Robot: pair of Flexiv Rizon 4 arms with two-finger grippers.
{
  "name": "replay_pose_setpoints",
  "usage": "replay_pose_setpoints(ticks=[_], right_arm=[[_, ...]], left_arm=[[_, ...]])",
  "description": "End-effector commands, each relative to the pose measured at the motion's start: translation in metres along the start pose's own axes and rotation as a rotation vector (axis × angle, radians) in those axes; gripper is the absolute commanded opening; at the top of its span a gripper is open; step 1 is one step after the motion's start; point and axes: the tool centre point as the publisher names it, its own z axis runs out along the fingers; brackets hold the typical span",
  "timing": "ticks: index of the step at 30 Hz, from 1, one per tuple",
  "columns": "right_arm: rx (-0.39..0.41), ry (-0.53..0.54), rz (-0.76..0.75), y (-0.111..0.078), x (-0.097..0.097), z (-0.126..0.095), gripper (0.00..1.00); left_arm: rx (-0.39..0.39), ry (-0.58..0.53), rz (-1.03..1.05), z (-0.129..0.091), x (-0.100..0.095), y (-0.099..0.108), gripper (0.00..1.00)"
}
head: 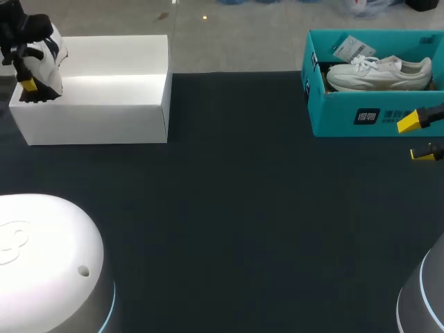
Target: Take the shoe out of the shoebox, open the shoe tongue, remove and reinsert the insole, then place the shoe into the shoebox
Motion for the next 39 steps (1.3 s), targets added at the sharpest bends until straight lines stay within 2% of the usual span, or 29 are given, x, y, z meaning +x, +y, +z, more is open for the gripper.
replay_pose_setpoints(ticks=[1,12,14,15,17,19,21,23,25,26,39], right_arm=[[0.0,-0.002,0.0,0.0,0.0,0.0,1.0],[0.0,-0.002,0.0,0.0,0.0,0.0,1.0],[0.0,-0.002,0.0,0.0,0.0,0.0,1.0],[0.0,-0.002,0.0,0.0,0.0,0.0,1.0],[0.0,-0.002,0.0,0.0,0.0,0.0,1.0],[0.0,-0.002,0.0,0.0,0.0,0.0,1.0],[0.0,-0.002,0.0,0.0,0.0,0.0,1.0],[0.0,-0.002,0.0,0.0,0.0,0.0,1.0],[0.0,-0.002,0.0,0.0,0.0,0.0,1.0],[0.0,-0.002,0.0,0.0,0.0,0.0,1.0],[0.0,-0.002,0.0,0.0,0.0,0.0,1.0]], left_arm=[[0.008,0.005,-0.001,-0.005,-0.001,0.005,0.0],[0.008,0.005,-0.001,-0.005,-0.001,0.005,0.0],[-0.058,-0.007,0.13,0.003,0.0,0.004,0.0],[-0.044,-0.015,0.182,0.004,-0.001,0.008,0.0],[-0.109,-0.007,0.292,0.01,-0.006,0.015,0.0],[-0.121,0.004,0.466,0.011,-0.009,0.023,0.0],[-0.151,-0.084,0.622,0.012,-0.013,0.031,0.0],[-0.112,-0.02,0.816,0.006,-0.019,0.039,0.0],[-0.163,0.004,0.971,-0.003,-0.025,0.044,0.0],[-0.2,0.014,0.993,-0.009,-0.03,0.044,0.0],[-0.2,0.014,0.993,-0.009,-0.03,0.044,0.0]])
